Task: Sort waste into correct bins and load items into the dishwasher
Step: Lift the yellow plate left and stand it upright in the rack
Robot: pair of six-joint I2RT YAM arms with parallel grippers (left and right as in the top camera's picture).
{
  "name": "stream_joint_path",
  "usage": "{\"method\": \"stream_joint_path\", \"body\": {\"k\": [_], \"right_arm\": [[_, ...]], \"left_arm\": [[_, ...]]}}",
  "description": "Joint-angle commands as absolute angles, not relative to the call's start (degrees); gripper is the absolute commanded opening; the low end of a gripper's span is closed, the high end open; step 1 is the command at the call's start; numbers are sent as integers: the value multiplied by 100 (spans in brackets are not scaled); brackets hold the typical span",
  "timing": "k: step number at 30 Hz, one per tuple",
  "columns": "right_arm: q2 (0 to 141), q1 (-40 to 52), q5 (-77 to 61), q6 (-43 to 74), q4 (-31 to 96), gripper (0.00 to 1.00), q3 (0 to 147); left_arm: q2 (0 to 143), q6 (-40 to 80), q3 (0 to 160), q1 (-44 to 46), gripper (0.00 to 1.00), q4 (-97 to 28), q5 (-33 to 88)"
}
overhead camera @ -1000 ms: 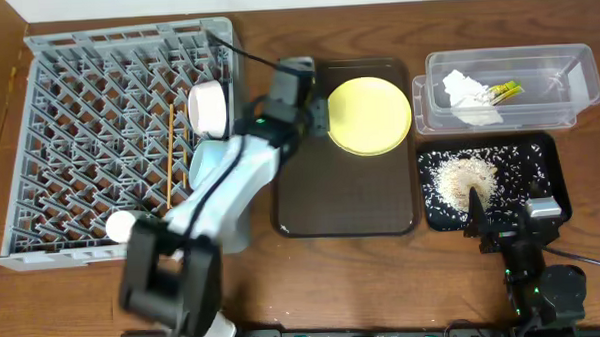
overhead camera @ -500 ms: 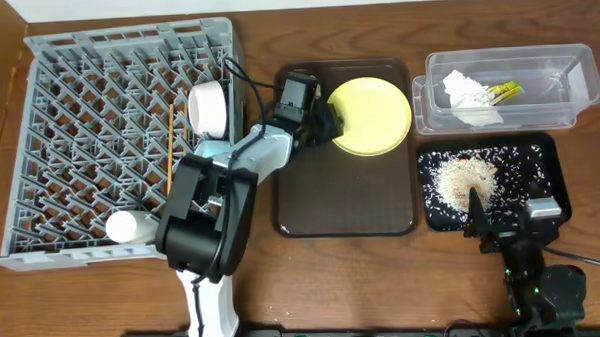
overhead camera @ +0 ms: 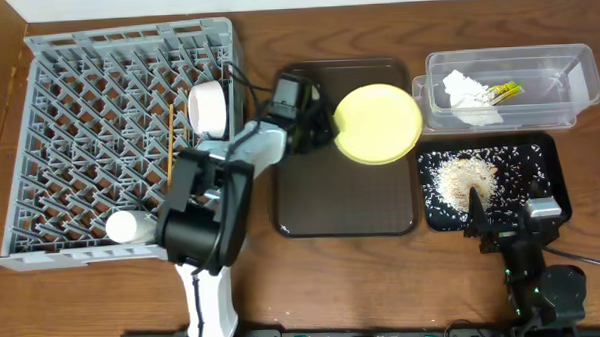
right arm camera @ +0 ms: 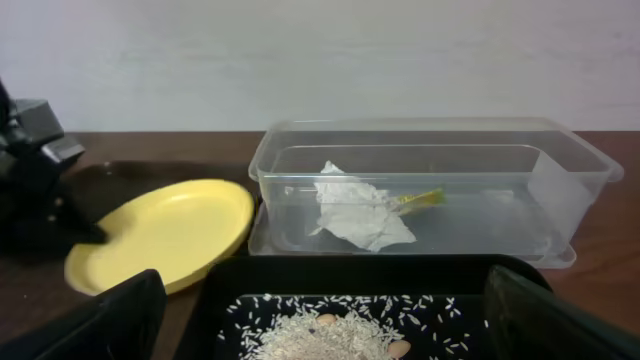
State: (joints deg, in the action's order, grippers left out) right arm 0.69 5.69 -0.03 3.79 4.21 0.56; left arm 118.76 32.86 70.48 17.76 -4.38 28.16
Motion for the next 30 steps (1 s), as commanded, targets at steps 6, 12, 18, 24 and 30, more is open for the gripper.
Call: {"method": "stream_joint_path", "body": {"k": [6, 12, 18, 24, 30], "right_arm": [[38, 489, -5, 311, 421, 99, 32], [38, 489, -5, 311, 423, 99, 32], [38, 489, -5, 311, 423, 99, 32], [38, 489, -5, 311, 423, 99, 32], [38, 489, -5, 311, 423, 99, 32]], "left_arm": [[9437, 1855, 6956, 600, 8, -1503, 2932], [8182, 1286, 6956, -565, 7, -2375, 2893], [7566, 666, 6956, -2165, 7, -2969, 1297], [7651, -196, 6912, -2469, 8, -3009, -8], [7922, -585, 6886, -2469, 7, -2637, -1304]]}}
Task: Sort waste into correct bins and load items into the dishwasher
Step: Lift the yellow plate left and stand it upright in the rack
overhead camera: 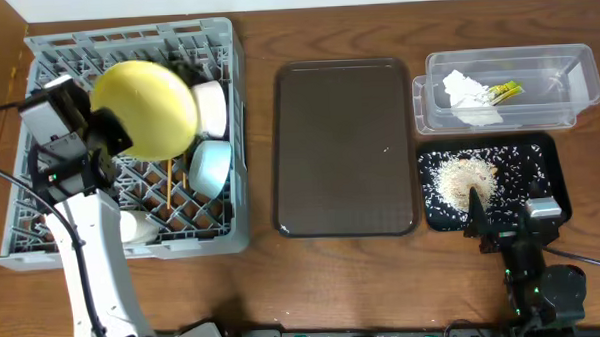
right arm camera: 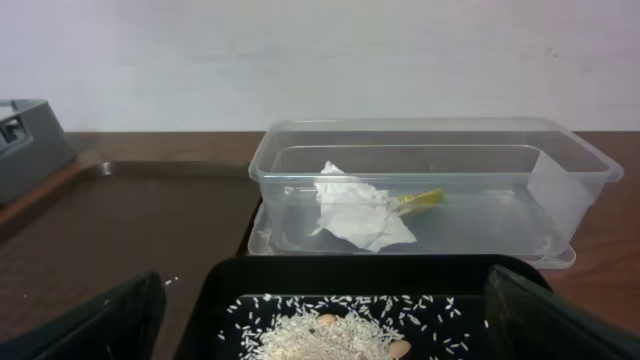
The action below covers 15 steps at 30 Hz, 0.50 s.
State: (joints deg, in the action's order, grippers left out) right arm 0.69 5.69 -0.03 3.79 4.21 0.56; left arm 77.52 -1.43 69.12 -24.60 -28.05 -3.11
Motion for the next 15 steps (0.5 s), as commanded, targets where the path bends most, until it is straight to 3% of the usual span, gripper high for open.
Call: {"method": "stream_joint_path", "body": {"k": [1, 15], "right_arm": [[38, 489, -5, 311, 423, 99, 32], [38, 489, -5, 311, 423, 99, 32]], "left_arm": [[7955, -628, 6886, -2469, 7, -2582, -1345], [8374, -1087, 6886, -2206, 7, -2423, -1426]]}}
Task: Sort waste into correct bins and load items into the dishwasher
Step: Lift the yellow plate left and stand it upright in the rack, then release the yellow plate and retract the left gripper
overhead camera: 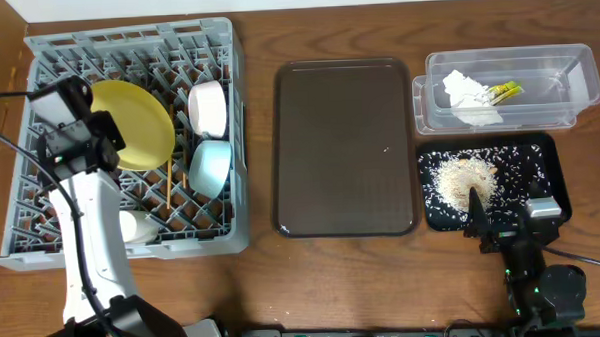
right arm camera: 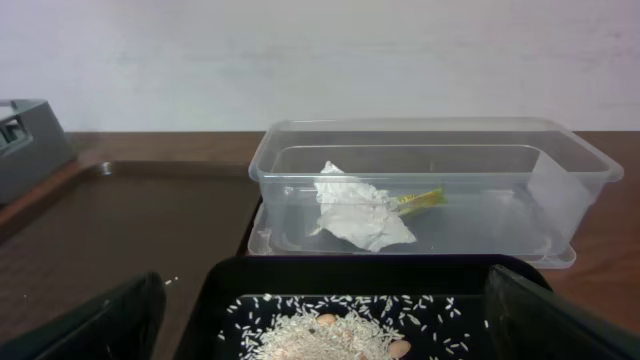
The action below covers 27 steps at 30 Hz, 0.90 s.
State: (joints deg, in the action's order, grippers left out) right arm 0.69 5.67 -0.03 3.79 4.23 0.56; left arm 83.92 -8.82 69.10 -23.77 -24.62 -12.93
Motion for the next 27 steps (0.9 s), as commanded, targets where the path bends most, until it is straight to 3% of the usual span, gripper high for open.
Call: {"method": "stream_joint_path", "body": {"k": [1, 7, 13, 21, 27], "right_arm": [[38, 489, -5, 311, 423, 99, 32], [38, 489, -5, 311, 421, 99, 32], [38, 489, -5, 311, 423, 99, 32], [38, 489, -5, 311, 423, 99, 32], [38, 489, -5, 311, 423, 99, 32]], "left_arm": [[8368, -1160, 6886, -2106, 8, -2414, -1459], [8368, -1221, 6886, -1424, 8, -2464, -2051], [8357, -939, 6886, -880, 42, -2954, -2003], [7690, -73, 6904, 108, 51, -3642, -1752], [6685, 381, 6925, 930, 51, -4023, -495]]}}
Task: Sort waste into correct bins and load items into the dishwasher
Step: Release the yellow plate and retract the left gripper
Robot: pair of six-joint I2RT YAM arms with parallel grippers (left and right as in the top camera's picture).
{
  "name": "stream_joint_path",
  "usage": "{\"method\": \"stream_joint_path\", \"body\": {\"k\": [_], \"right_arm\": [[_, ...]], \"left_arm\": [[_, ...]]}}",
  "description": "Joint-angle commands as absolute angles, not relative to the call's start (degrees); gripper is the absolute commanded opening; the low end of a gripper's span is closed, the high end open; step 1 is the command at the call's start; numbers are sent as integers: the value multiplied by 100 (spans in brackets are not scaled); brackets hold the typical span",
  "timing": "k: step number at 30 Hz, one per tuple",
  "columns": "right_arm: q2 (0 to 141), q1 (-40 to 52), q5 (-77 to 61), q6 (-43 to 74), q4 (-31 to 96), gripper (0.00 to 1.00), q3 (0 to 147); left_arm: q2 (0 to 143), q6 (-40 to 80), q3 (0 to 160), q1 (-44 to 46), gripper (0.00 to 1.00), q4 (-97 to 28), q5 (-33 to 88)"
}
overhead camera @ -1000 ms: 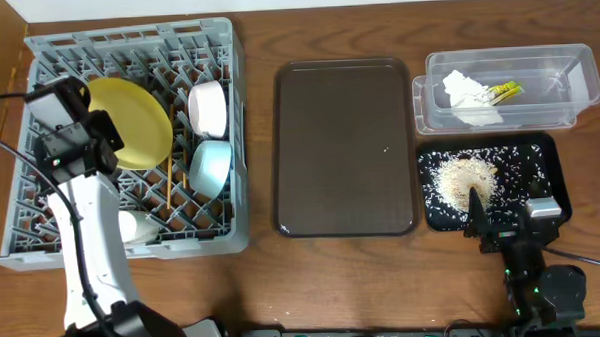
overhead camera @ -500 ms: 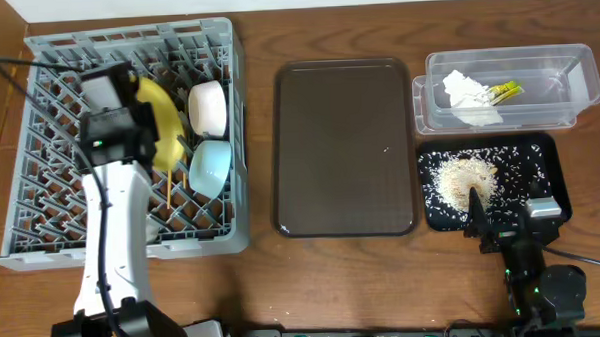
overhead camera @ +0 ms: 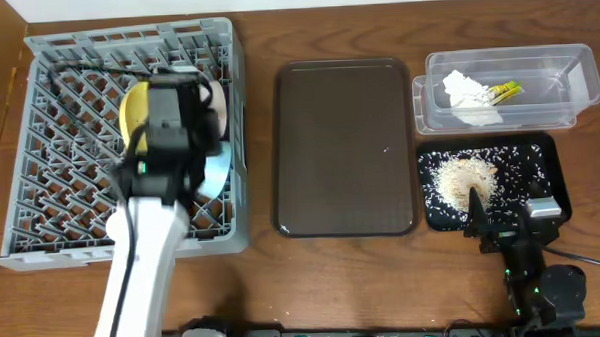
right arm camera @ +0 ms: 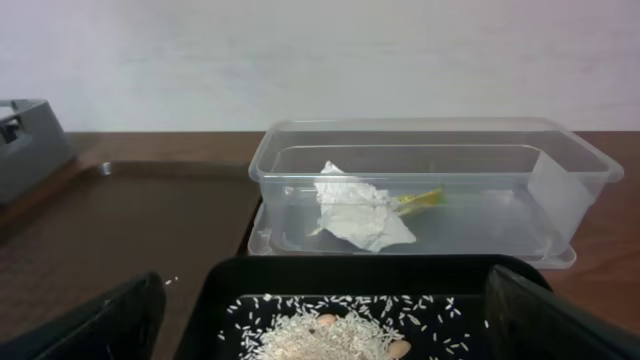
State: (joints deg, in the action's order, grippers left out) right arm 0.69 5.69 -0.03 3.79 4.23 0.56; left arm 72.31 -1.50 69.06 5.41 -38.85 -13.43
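Observation:
A yellow plate [overhead camera: 131, 111] stands on edge in the grey dish rack [overhead camera: 71, 196]. My left gripper [overhead camera: 175, 101] hangs over the rack just right of the plate; its fingers are hidden under the wrist, so their state is unclear. Beside it in the rack are a white cup [overhead camera: 219, 103] and a light blue bowl [overhead camera: 216, 169]. My right gripper [right arm camera: 325, 305] rests open at the near edge of the black tray [right arm camera: 350, 275], which holds a heap of rice [right arm camera: 340, 335]. The clear bin [right arm camera: 430, 190] holds crumpled paper [right arm camera: 360, 215] and a green wrapper [right arm camera: 425, 198].
A bare brown serving tray [overhead camera: 344, 147] lies between the rack and the bins. The clear bin [overhead camera: 507, 86] sits at the back right, with the black tray [overhead camera: 545, 160] in front of it. A white object [overhead camera: 122, 228] lies at the rack's near side.
My left arm has swung from the rack's left side to over its right half. The yellow plate now stands further right in the rack, beside the wrist. The right arm has not moved.
My left gripper first held the yellow plate over the right end of the brown tray. Then it carried the plate above the rack, and later had it low in the rack's left part. Now the plate stands in the rack with the arm alongside.

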Motion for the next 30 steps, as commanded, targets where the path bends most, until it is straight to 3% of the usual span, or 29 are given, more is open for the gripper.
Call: {"method": "stream_joint_path", "body": {"k": [1, 4, 8, 15, 20, 30], "right_arm": [[38, 489, -5, 311, 423, 99, 32], [38, 489, -5, 311, 423, 99, 32], [38, 489, -5, 311, 423, 99, 32], [38, 489, -5, 311, 423, 99, 32], [38, 489, -5, 311, 423, 99, 32], [38, 489, -5, 311, 423, 99, 32]], "left_arm": [[6521, 526, 6925, 1105, 51, -4093, -257], [6208, 746, 6925, 1566, 56, -4246, 137], [5931, 786, 6925, 2298, 80, -4346, 132], [5883, 779, 6923, 2912, 87, -4372, 257], [5833, 718, 6923, 2906, 89, -4681, 106], [5137, 729, 6879, 2635, 94, -4023, -69]]}}
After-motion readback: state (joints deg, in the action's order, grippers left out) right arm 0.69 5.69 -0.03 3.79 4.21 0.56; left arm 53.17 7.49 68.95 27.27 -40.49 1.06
